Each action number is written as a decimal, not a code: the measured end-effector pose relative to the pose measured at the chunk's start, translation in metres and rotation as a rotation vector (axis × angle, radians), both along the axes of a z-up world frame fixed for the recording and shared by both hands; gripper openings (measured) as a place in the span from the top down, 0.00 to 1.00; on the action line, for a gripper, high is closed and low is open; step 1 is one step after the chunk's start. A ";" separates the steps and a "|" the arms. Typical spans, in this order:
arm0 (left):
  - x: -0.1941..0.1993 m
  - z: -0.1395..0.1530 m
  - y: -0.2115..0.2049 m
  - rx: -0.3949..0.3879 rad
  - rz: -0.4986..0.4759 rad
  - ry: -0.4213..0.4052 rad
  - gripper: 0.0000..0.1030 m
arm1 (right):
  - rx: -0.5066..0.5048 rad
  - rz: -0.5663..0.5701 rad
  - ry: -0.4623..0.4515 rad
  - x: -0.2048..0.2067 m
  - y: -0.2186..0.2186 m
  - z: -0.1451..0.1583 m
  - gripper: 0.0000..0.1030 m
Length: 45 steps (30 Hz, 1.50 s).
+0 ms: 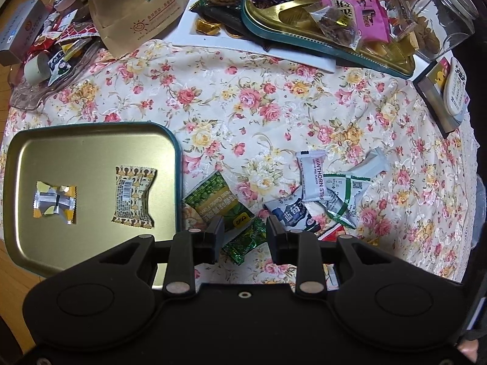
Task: Organize snacks
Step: 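Grasp the dark blue snack packet with the left gripper while the right grasps the gold-wrapped candy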
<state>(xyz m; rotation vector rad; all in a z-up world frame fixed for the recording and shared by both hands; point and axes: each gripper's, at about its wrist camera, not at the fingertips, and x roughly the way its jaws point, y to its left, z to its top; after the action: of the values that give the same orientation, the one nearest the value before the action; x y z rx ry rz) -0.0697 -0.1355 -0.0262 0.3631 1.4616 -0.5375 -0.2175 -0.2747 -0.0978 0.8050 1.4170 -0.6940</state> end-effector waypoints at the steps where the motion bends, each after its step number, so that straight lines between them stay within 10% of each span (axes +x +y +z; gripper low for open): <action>1: -0.001 -0.001 -0.002 -0.001 -0.003 0.001 0.61 | 0.004 -0.011 -0.014 0.000 -0.002 0.005 0.82; 20: -0.025 -0.029 -0.036 -0.027 -0.003 0.044 0.61 | -0.052 -0.070 -0.295 -0.020 -0.015 0.121 0.82; 45: -0.040 -0.072 -0.048 0.069 0.081 -0.084 0.59 | -0.160 -0.048 -0.418 -0.048 -0.008 0.170 0.82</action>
<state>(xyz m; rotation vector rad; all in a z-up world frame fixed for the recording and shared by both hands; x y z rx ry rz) -0.1096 -0.1837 -0.0980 0.3747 1.4101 -0.4028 -0.2656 -0.2826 0.0725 0.8050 0.9563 -0.6236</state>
